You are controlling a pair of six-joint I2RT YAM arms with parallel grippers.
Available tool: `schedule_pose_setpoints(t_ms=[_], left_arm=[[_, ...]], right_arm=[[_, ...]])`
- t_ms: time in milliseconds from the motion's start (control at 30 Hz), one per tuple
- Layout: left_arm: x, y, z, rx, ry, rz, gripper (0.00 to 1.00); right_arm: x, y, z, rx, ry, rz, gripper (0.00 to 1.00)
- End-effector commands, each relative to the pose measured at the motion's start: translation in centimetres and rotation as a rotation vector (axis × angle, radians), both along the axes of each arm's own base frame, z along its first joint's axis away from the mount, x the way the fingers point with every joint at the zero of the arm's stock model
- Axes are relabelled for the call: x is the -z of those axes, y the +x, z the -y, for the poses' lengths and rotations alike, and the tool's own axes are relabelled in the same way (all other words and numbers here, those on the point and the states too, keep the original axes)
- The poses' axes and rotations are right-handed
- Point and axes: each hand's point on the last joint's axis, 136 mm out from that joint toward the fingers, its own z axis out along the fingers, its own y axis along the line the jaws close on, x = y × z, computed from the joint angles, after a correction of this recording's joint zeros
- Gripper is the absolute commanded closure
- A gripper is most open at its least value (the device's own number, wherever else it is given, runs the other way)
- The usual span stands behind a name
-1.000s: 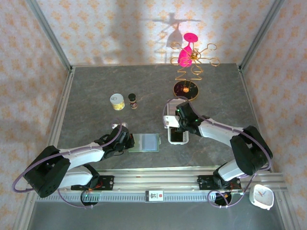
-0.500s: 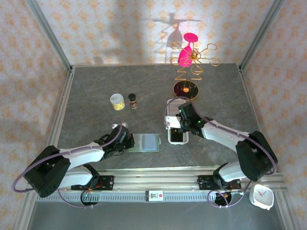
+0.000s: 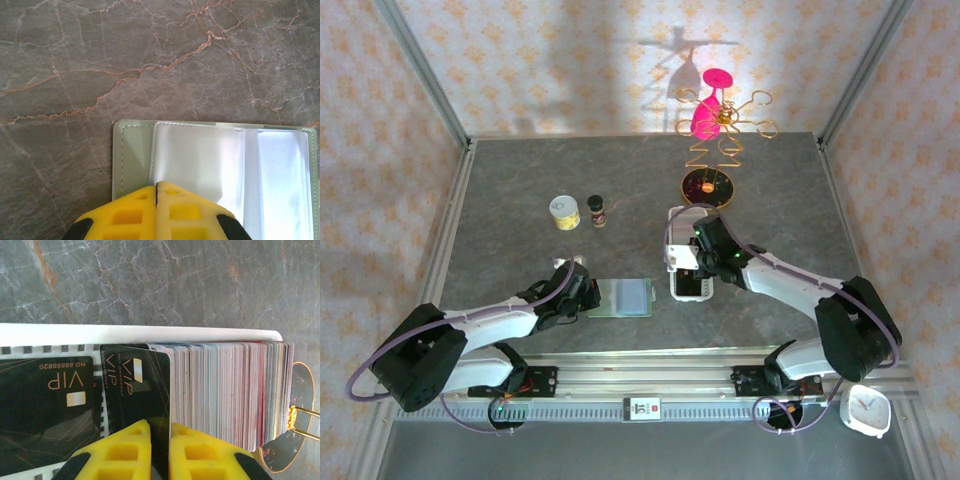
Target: Put the credit cards into the card holder
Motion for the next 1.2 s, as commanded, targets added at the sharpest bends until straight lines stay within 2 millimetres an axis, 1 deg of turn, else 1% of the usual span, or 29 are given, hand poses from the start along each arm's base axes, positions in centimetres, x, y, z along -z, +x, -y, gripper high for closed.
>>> schedule_pose_setpoints(t_ms=[0, 267, 433, 567, 633, 733, 833, 900, 1000, 1100, 1167], left_arm=[[1.0, -0.8, 0.0, 0.032, 0.020, -0.054, 1.00], [1.0, -0.8, 0.1, 0.036, 0.018, -0.055, 1.00], [0.8, -0.6, 0.2, 0.037, 0.017, -0.049, 1.00], [0.8, -0.7, 0.2, 0.038, 0.020, -0.050, 1.00], [0.7, -0.6, 0.1, 0.039, 0.020, -0.047, 1.00], [0.7, -0.6, 0.1, 0.039, 0.024, -0.048, 1.00], [0.7, -0.7, 0.0, 0.037, 0.026, -0.049, 1.00], [0.6, -0.7, 0.0, 0.037, 0.027, -0.050, 1.00], [0.7, -0.8, -0.1, 0.035, 0.028, -0.050, 1.00], [0.7, -0.8, -0.1, 0.035, 0.029, -0.052, 1.00], [0.8, -0.9, -0.2, 0.033, 0.031, -0.055, 1.00]], right_arm=[[-1.2, 0.3, 0.7, 0.030, 0.001, 0.041, 0.87], [-1.6, -1.1, 0.8, 0.046, 0.038, -0.012, 0.91], [-1.9, -2.2, 0.8, 0.062, 0.072, -0.061, 1.00], [-2.3, -3.4, 0.7, 0.077, 0.104, -0.101, 1.00], [-2.8, -3.9, 0.4, 0.090, 0.135, -0.123, 1.00], [-4.2, -4.5, -0.5, 0.131, 0.221, -0.180, 1.00], [-6.6, -4.0, -2.2, 0.258, 0.408, -0.255, 1.00], [-8.8, -3.0, -3.0, 0.420, 0.575, -0.312, 1.00], [-9.5, -2.9, -4.4, 0.552, 0.688, -0.452, 1.00], [-9.4, -2.6, -5.4, 0.710, 0.776, -0.552, 1.00], [-9.4, -2.2, -5.7, 0.826, 0.831, -0.581, 1.00]])
